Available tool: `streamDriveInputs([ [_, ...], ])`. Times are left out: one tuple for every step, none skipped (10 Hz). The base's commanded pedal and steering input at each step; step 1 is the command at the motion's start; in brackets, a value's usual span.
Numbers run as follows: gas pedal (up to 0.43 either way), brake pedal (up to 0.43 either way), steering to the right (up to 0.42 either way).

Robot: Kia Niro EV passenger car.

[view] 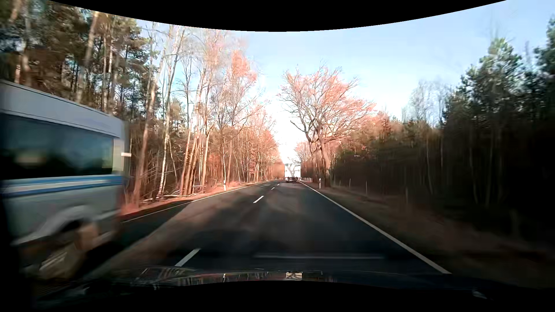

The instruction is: Follow the waypoints while adhering to traffic rules and regulations

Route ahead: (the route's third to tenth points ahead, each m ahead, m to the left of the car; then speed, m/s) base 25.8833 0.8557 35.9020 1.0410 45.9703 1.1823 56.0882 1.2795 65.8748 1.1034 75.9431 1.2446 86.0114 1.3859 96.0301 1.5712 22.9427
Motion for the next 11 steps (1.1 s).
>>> streamDriveInputs([
  [0.13,0.0,-0.003],
  [0.13,0.0,-0.003],
  [0.13,0.0,-0.003],
  [0.13,0.0,-0.003],
  [0.13,0.0,-0.002],
  [0.13,0.0,-0.001],
  [0.138,0.0,-0.001],
  [0.138,0.0,-0.001],
  [0.138,0.0,-0.001],
  [0.138,0.0,-0.001],
  [0.138,0.0,-0.002],
])
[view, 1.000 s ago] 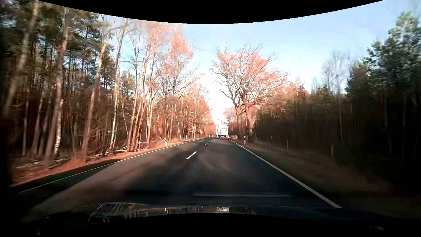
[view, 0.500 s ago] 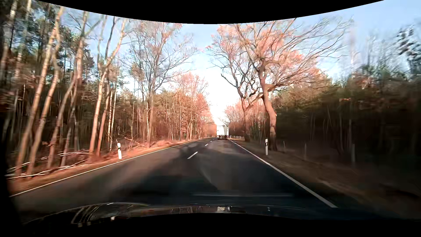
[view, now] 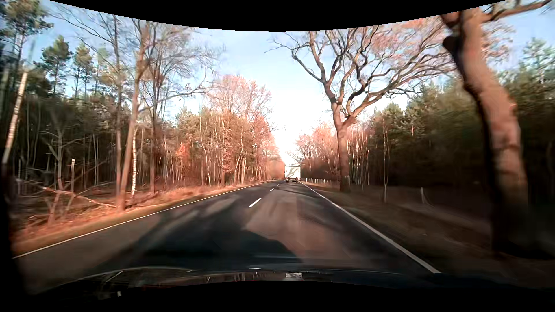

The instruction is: Follow the waypoints while adhering to traffic rules and regulations

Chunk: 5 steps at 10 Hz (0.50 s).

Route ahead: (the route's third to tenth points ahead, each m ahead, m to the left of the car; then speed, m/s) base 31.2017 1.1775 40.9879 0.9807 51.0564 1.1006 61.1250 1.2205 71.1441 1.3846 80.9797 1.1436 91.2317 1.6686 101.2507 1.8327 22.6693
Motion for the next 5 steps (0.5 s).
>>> streamDriveInputs([
  [0.138,0.0,-0.002],
  [0.138,0.0,-0.003],
  [0.138,0.0,-0.003],
  [0.138,0.0,-0.003],
  [0.138,0.0,-0.003],
])
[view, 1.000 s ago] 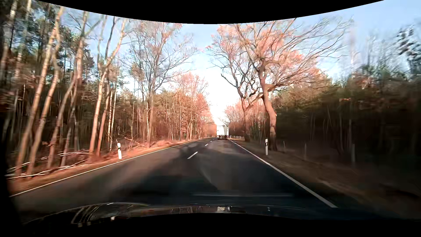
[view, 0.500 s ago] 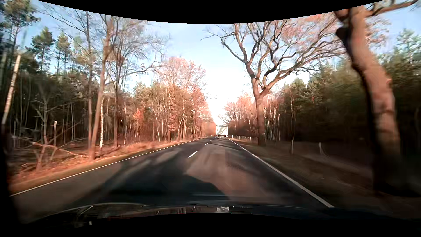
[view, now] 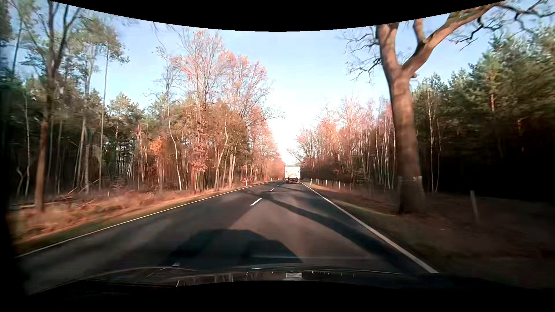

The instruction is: Follow the waypoints while adhering to traffic rules and regulations

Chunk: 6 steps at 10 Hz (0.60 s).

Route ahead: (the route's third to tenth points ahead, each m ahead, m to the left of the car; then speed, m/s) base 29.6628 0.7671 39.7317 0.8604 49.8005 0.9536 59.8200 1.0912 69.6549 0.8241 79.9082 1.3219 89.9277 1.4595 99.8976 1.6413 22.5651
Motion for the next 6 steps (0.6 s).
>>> streamDriveInputs([
  [0.138,0.0,-0.003],
  [0.138,0.0,-0.003],
  [0.138,0.0,-0.003],
  [0.157,0.0,-0.003],
  [0.157,0.0,-0.003],
  [0.169,0.0,-0.003],
])
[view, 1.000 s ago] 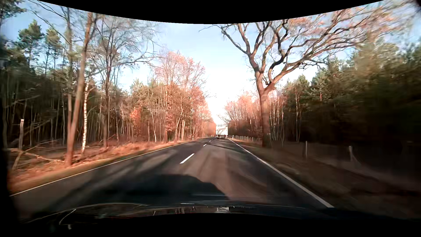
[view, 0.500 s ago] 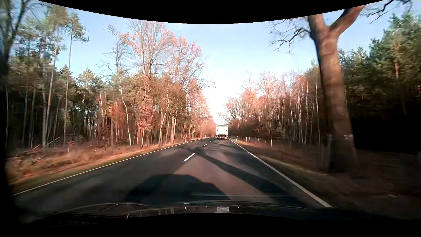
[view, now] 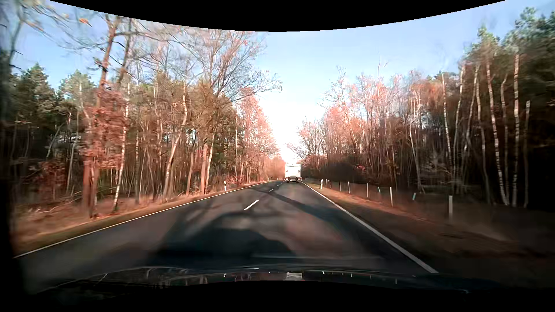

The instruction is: Follow the waypoints while adhering to traffic rules and regulations

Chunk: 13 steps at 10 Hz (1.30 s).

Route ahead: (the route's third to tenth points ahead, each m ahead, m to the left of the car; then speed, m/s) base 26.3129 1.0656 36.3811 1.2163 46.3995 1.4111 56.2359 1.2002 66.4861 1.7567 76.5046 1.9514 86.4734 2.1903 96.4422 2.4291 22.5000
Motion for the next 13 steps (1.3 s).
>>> streamDriveInputs([
  [0.169,0.0,-0.003],
  [0.177,0.0,-0.003],
  [0.177,0.0,-0.003],
  [0.177,0.0,-0.003],
  [0.189,0.0,-0.003],
  [0.189,0.0,-0.002],
  [0.189,0.0,-0.002],
  [0.189,0.0,-0.002],
  [0.189,0.0,-0.002],
  [0.189,0.0,-0.001],
  [0.189,0.0,-0.001],
  [0.189,0.0,0.0],
  [0.189,0.0,0.0],
])
